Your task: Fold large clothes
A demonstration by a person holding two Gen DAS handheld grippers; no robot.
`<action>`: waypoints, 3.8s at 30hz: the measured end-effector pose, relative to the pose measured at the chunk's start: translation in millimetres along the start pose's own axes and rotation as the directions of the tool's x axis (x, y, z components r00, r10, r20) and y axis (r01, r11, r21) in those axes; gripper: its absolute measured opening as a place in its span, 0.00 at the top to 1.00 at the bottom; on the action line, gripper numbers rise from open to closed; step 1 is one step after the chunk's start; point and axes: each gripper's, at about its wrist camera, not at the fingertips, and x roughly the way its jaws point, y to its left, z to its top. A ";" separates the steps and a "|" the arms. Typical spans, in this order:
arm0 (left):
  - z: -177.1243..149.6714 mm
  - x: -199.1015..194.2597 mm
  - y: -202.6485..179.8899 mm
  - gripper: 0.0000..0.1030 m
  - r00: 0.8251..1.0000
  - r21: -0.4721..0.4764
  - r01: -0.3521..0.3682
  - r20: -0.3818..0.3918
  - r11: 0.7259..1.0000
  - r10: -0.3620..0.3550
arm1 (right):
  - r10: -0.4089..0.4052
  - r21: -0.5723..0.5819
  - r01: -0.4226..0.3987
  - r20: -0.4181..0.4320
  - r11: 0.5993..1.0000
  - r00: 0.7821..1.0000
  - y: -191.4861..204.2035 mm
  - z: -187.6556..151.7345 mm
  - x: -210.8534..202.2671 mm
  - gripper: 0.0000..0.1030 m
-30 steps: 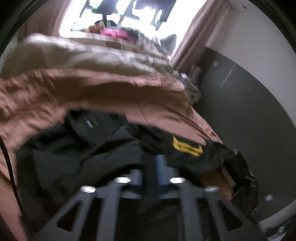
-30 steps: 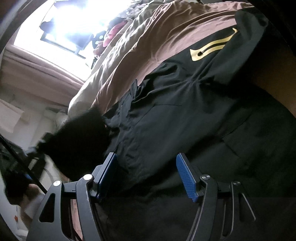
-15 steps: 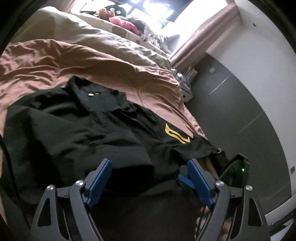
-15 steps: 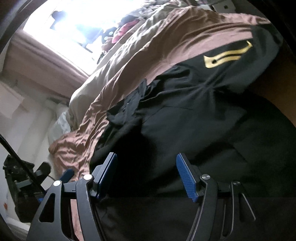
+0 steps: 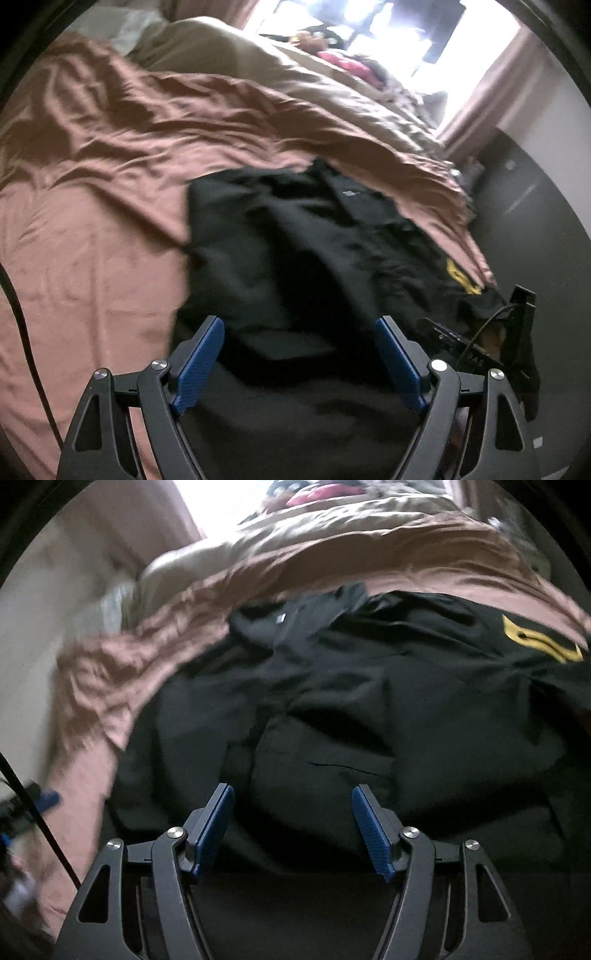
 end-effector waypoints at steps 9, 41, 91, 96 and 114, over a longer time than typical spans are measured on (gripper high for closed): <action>-28.1 18.7 47.7 0.32 0.992 -0.021 -0.104 -0.075 0.994 0.102 | -0.269 -0.246 0.253 -0.031 0.936 0.963 52.3 -2.8 39.9 0.37; -22.9 51.8 32.2 0.57 0.956 0.025 -0.271 -0.113 0.962 0.272 | 0.135 0.637 -0.258 0.235 0.726 0.963 -170.8 -36.5 -22.7 0.21; -44.9 10.1 -109.6 0.25 0.979 -0.008 -0.188 0.077 0.982 0.188 | 0.003 0.611 -0.223 0.340 0.760 0.940 -308.7 -38.8 -93.7 0.45; -51.9 35.7 -119.4 0.25 0.980 -0.004 -0.186 0.065 0.983 0.186 | -0.006 0.642 -0.240 0.356 0.728 0.935 -336.4 -47.3 -94.0 0.47; -57.3 91.1 -94.3 0.25 0.979 -0.072 -0.201 0.008 0.977 0.202 | 0.006 0.556 -0.282 0.446 0.782 0.895 -310.6 -40.5 -74.4 1.00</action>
